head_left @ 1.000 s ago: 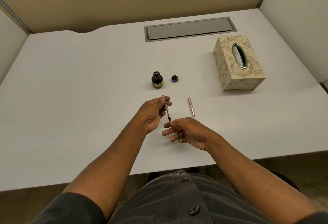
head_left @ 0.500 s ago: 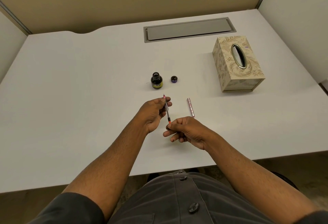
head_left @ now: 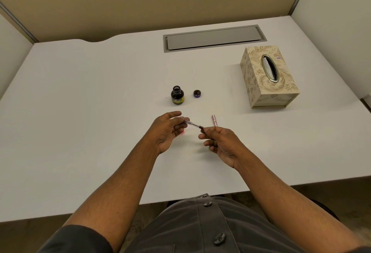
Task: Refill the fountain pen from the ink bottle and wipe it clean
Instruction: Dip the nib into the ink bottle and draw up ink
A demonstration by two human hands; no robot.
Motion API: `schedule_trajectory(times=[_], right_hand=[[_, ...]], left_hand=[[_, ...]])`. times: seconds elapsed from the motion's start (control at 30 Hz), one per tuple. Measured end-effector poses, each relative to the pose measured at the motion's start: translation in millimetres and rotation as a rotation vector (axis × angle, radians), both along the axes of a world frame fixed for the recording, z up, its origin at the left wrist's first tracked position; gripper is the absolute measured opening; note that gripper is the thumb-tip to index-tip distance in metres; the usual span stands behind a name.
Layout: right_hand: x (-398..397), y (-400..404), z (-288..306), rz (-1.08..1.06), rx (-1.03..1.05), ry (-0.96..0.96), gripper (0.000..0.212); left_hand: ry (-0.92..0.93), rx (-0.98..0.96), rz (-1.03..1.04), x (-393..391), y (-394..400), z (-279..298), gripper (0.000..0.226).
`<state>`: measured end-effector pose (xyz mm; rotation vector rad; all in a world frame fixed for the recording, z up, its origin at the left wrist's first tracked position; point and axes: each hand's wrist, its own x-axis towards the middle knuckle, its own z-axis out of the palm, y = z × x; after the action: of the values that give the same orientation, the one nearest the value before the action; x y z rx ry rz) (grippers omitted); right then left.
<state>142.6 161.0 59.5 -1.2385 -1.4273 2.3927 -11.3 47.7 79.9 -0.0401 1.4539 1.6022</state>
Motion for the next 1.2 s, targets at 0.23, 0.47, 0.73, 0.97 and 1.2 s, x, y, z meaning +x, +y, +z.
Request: schedule_trajectory(times=[0.23,0.47,0.73,0.97,1.2], right_hand=[[-14.0,20.2,9.7,0.116,0.282,-0.018,0.01],[-56.0,40.0,49.9,0.281,0.628,0.011,0.012],[-118.9,74.5,95.1,0.288,0.831,0.09,0.013],[-162.0,91.4,103.7,0.274,0.922,0.058,0.012],[-185.8,99.7,91.6,0.274,0.911,0.011,0.014]], left_hand=[[0.427,-0.256,-0.423,-2.0,-15.3,-2.6,0.021],[0.687,-0.311,-0.671,-14.8,10.0,28.4,0.022],[0.731,-0.224,-0.532,-64.6,45.0,59.9,0.021],[0.861,-0.281,-0.395,-95.8,70.5,62.5,0.018],[0.867,-0.331,-0.389,-115.0,80.7,50.0,0.019]])
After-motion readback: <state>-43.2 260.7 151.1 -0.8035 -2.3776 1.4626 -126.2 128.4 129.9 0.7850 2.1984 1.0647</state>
